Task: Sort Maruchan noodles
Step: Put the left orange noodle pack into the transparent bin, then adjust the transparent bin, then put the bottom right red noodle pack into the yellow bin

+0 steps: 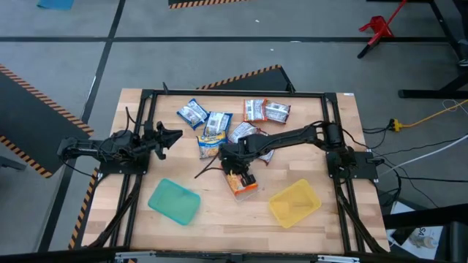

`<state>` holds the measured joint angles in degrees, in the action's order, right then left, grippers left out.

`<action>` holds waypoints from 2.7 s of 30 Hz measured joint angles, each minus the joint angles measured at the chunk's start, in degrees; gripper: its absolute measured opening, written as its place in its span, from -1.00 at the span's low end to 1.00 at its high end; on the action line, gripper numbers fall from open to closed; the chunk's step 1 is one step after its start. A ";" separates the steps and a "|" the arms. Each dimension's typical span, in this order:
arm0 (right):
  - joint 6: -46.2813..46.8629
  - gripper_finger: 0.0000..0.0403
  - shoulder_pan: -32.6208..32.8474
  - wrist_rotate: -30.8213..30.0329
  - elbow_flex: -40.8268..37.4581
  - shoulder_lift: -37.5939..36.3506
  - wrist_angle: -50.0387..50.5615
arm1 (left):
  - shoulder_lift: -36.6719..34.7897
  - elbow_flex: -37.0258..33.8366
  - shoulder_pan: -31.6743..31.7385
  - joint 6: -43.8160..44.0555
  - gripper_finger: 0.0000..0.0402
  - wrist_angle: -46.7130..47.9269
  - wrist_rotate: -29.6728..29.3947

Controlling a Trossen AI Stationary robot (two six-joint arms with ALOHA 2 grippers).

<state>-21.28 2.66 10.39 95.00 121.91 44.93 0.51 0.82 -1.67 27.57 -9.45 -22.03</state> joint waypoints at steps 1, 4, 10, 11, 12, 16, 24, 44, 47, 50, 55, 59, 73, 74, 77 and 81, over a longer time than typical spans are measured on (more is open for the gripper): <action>-0.01 -1.00 0.04 -0.40 0.00 -0.05 0.09 | 0.00 0.00 -0.02 0.17 -0.67 -0.03 -0.04; 0.35 -1.00 0.00 -1.08 -0.02 -1.03 0.38 | 0.00 0.01 -0.02 0.24 -0.67 -0.05 -0.04; 0.66 -1.00 -0.01 -3.56 -0.01 -3.76 -2.11 | 0.00 0.02 0.00 0.30 -0.67 -0.01 -0.08; 0.56 -1.00 -0.05 -3.64 0.00 -3.76 -2.46 | 0.00 0.02 -0.01 0.34 -0.67 -0.03 -0.10; 0.48 -1.00 -0.05 -3.45 0.00 -3.76 -2.59 | 0.00 0.02 -0.01 0.37 -0.67 -0.01 -0.10; -0.67 -1.00 -0.05 -3.47 0.01 -3.02 -3.65 | 0.00 0.02 0.00 0.37 -0.67 0.00 -0.08; 0.86 -1.00 -1.93 -13.85 0.00 -2.49 -0.55 | 0.00 0.03 0.00 0.45 -0.67 0.00 -0.83; 15.91 -1.00 1.44 -25.70 0.02 -7.43 16.23 | 0.00 0.04 0.00 0.48 -0.67 0.04 -1.35; 20.90 -1.00 1.44 -27.84 -0.13 -7.50 21.19 | 0.00 0.04 -0.01 0.48 -0.67 0.02 -1.34; 23.23 -1.00 1.42 -26.69 -2.37 -7.54 19.31 | 0.00 0.04 -0.01 0.47 -0.67 0.03 -1.33; 25.81 -1.00 1.81 -20.00 -5.84 -7.54 15.05 | 0.00 0.04 -0.02 0.48 -0.67 0.04 -1.14; 25.38 -1.00 2.94 -15.64 -5.60 -7.54 12.31 | 0.00 0.04 -0.02 0.50 -0.67 0.03 -0.84; 25.32 -1.00 6.35 -6.72 -3.81 -9.13 10.99 | 0.00 0.04 -0.02 0.54 -0.67 0.03 -0.81; 25.22 -1.00 6.73 -8.51 -3.43 -9.36 11.81 | -0.02 0.04 -0.02 0.34 -0.67 0.02 -0.82; 25.38 -0.99 6.82 -18.07 -2.99 -10.45 15.40 | -0.02 0.04 -0.01 0.00 -0.67 0.28 -0.82; 26.46 -0.87 3.70 -23.73 -3.07 -12.48 24.94 | -0.02 0.04 -0.02 0.42 -0.67 0.54 -0.80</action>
<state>5.18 6.36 -13.34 91.93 109.42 69.87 0.49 0.86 -1.69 27.99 -8.90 -22.82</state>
